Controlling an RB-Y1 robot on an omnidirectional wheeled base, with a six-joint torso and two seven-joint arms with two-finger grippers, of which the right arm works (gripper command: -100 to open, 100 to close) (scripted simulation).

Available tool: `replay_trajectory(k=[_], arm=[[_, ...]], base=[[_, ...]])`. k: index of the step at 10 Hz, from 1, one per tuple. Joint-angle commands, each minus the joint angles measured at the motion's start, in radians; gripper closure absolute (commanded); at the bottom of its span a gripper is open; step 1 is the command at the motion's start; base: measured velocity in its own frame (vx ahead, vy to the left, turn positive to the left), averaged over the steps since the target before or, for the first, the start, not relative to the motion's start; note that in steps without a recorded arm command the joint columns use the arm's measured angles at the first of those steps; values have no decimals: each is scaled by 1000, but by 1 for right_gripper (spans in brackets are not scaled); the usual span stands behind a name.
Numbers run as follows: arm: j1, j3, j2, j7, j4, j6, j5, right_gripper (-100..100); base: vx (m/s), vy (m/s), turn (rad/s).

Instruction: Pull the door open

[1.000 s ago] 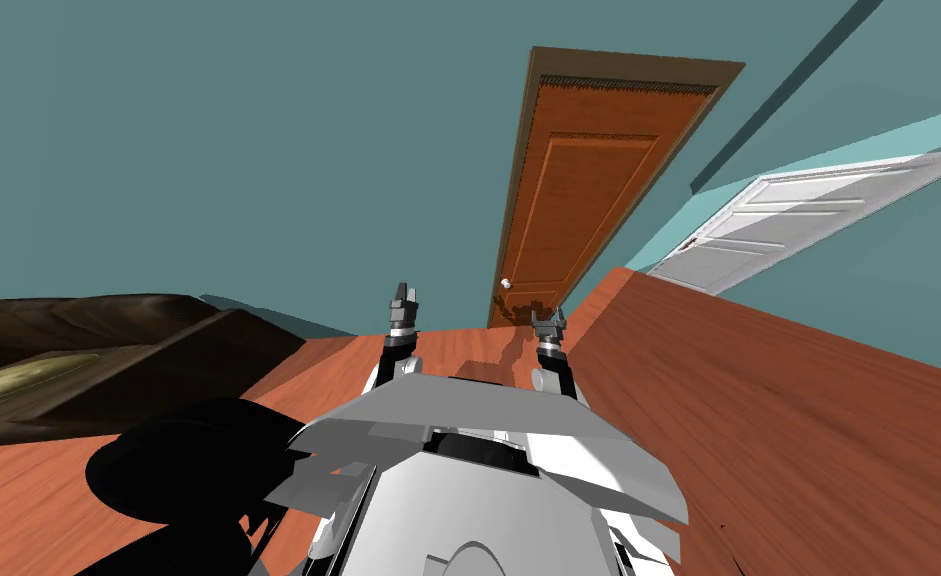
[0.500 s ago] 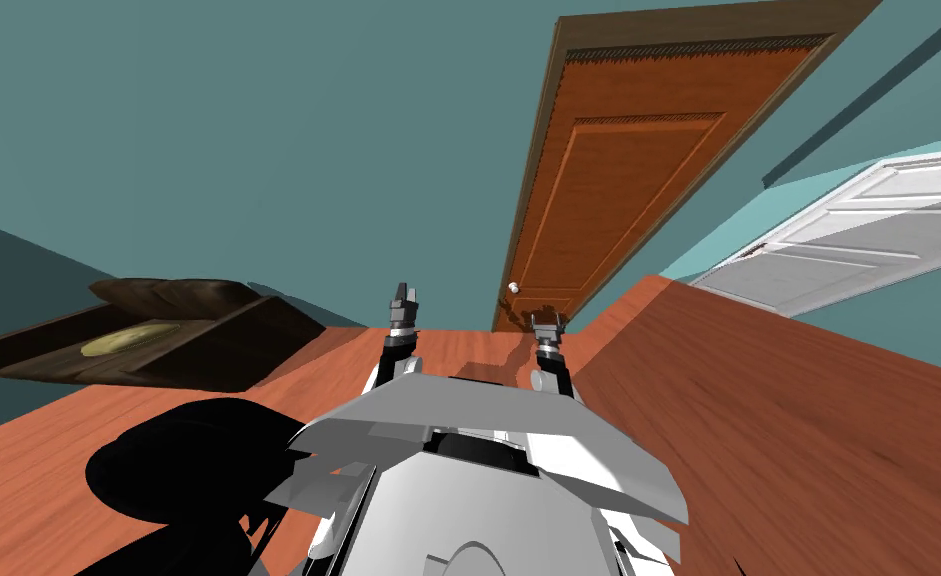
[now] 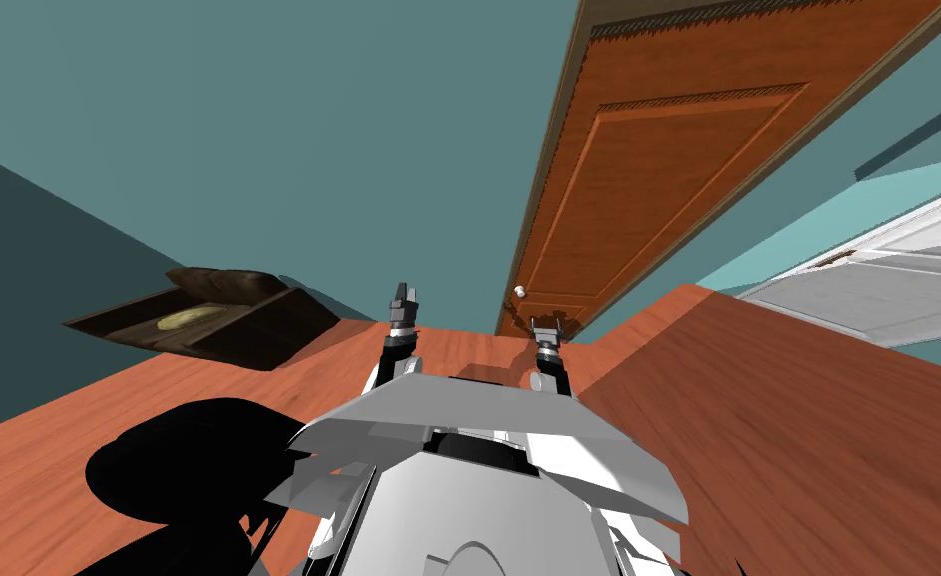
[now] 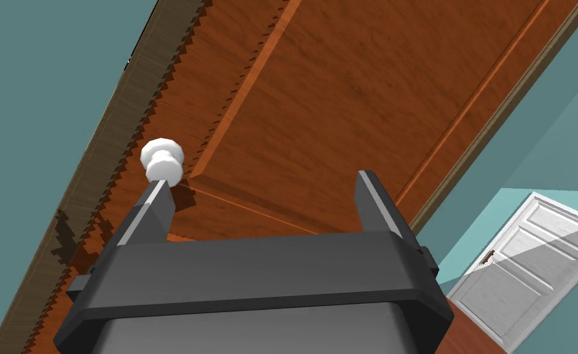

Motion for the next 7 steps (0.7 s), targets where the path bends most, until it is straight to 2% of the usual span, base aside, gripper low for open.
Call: replay_trajectory(k=[1,2,7], arm=[[-10,-4,0,-46,48,-12,-22,-100],[-16,-6,0,-67,71,-18,-32,-100],[-41,-16,0,-170,182,-49,-79,-100]], base=[[55,-61,216],[80,-96,307],[67,-84,184]])
